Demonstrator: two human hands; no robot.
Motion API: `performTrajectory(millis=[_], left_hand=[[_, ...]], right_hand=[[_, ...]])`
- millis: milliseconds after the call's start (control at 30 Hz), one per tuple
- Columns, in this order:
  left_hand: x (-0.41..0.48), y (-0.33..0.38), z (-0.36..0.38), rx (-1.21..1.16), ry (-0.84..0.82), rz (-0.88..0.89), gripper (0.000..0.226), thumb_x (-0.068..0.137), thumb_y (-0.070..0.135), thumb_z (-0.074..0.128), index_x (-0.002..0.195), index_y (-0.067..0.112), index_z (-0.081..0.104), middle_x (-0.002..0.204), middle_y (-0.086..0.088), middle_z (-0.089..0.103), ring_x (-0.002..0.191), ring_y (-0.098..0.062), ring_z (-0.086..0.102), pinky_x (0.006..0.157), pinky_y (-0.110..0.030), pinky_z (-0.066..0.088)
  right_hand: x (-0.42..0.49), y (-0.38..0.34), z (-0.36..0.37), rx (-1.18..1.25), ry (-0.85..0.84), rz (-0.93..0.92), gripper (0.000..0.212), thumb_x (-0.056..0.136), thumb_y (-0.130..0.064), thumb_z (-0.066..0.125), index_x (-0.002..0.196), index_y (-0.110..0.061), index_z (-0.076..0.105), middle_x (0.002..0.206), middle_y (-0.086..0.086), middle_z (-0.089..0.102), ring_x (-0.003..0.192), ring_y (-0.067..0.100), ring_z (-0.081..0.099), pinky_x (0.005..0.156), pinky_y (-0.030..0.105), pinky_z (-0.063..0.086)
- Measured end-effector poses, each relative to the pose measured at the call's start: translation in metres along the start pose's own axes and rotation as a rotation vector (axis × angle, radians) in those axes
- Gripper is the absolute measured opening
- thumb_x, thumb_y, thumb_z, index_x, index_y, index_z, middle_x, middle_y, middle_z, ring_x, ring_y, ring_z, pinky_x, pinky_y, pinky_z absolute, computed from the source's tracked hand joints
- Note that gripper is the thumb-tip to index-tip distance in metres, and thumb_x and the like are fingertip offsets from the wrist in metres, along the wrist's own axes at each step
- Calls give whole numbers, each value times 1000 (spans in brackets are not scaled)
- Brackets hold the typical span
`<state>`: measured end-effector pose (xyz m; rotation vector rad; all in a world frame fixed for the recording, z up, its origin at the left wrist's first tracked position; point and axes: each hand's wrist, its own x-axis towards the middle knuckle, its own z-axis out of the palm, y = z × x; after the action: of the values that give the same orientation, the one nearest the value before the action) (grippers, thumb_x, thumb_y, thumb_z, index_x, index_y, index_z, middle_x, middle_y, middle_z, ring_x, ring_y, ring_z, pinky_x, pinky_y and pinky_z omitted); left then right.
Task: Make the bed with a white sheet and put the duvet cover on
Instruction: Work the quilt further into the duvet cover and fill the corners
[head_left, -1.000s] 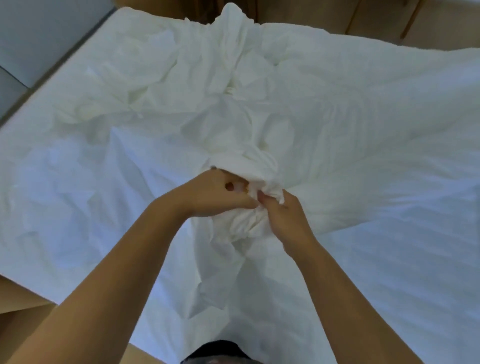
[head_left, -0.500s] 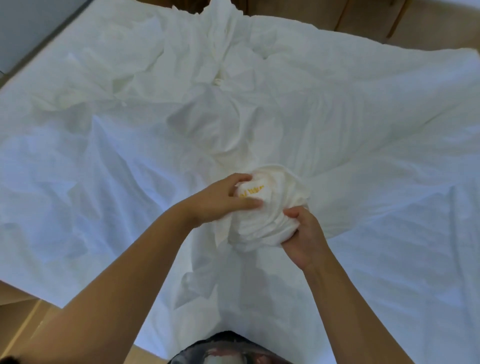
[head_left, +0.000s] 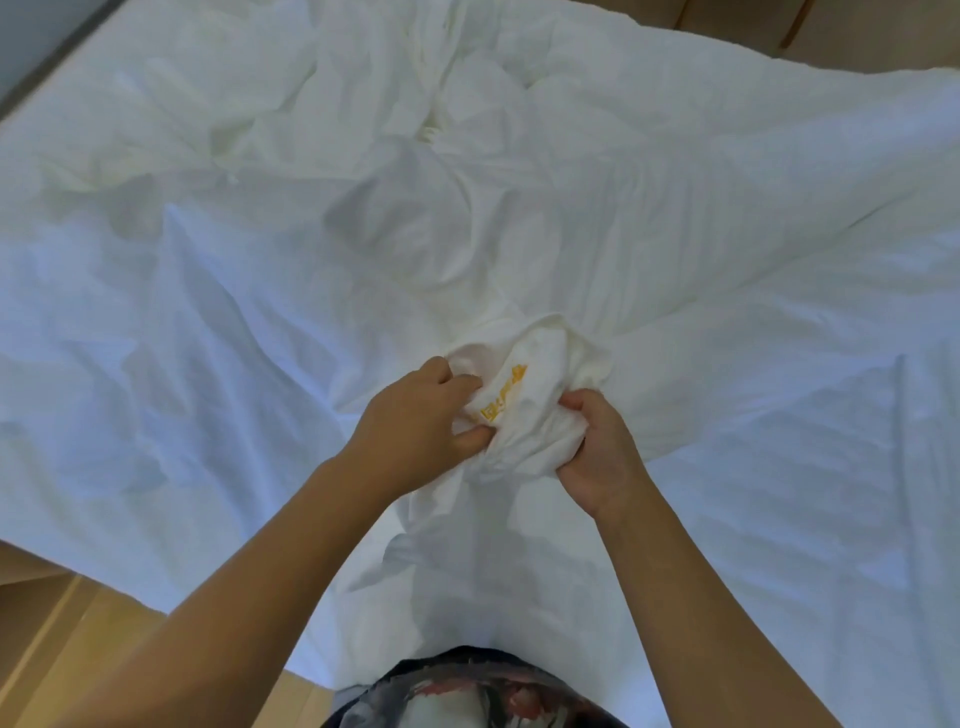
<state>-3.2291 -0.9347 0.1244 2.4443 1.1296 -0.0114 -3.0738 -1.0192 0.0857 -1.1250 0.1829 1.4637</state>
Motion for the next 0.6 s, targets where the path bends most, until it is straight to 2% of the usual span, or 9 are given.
performTrajectory(millis=[67,133,200,267,333,400,500,533,600], left_hand=[[5,3,1,-2,-22,49,49,81,46,62,125,25,57,105,4,45,91,-15,46,70,-26,38],[16,6,3,98,-95,126,47,84,44,59,124,20,54,117,-1,49,103,-19,48,75,-28,41],[26,7,4,174,-169,188,46,88,43,54,126,17,51,122,-1,51,108,-18,48,77,-27,40],[31,4,3,161,-228,215,44,92,40,52,129,18,50,125,0,52,111,-18,50,80,-28,41],[30,2,3,43,-228,190,40,92,38,54,126,19,49,116,-2,59,103,-21,55,72,-26,35],[30,-2,2,-156,-227,96,39,89,35,60,122,17,49,100,-3,62,90,-22,56,65,-24,30],[40,-9,-6,-563,-227,-89,19,88,19,64,106,12,63,89,5,62,84,-12,55,64,-16,39],[44,-11,-8,-612,-210,-129,13,87,16,64,98,10,67,86,3,64,82,-11,56,62,-13,40],[51,-9,-10,-457,-250,-94,15,85,22,66,93,9,70,86,0,67,83,-13,59,65,-13,41]], right_hand=[[-4,1,5,-178,-66,-39,23,70,-14,65,92,-14,67,90,4,72,86,18,67,79,34,51],[-6,5,7,-301,-95,-73,41,56,-13,78,95,-15,68,92,3,73,86,17,70,75,31,54],[-5,9,5,-343,-47,-109,40,57,-18,79,95,-17,68,92,2,74,86,17,70,75,31,55],[-3,11,3,-341,69,-131,24,68,-11,76,91,-18,69,87,1,74,83,17,70,75,34,56],[1,12,1,-317,172,-146,12,77,-9,68,85,-18,70,81,0,74,77,16,70,70,32,55],[5,14,-1,-265,238,-155,12,79,-8,63,83,-17,69,77,-2,74,73,14,69,63,28,54],[9,16,-4,-326,276,-180,14,81,-8,58,83,-18,68,77,-5,72,76,13,67,64,26,52],[9,16,-5,-367,266,-180,14,82,-8,57,85,-18,67,80,-5,72,81,15,66,68,28,51],[9,15,-7,-406,206,-160,13,84,-13,59,90,-21,68,90,-4,72,89,15,67,75,31,52]])
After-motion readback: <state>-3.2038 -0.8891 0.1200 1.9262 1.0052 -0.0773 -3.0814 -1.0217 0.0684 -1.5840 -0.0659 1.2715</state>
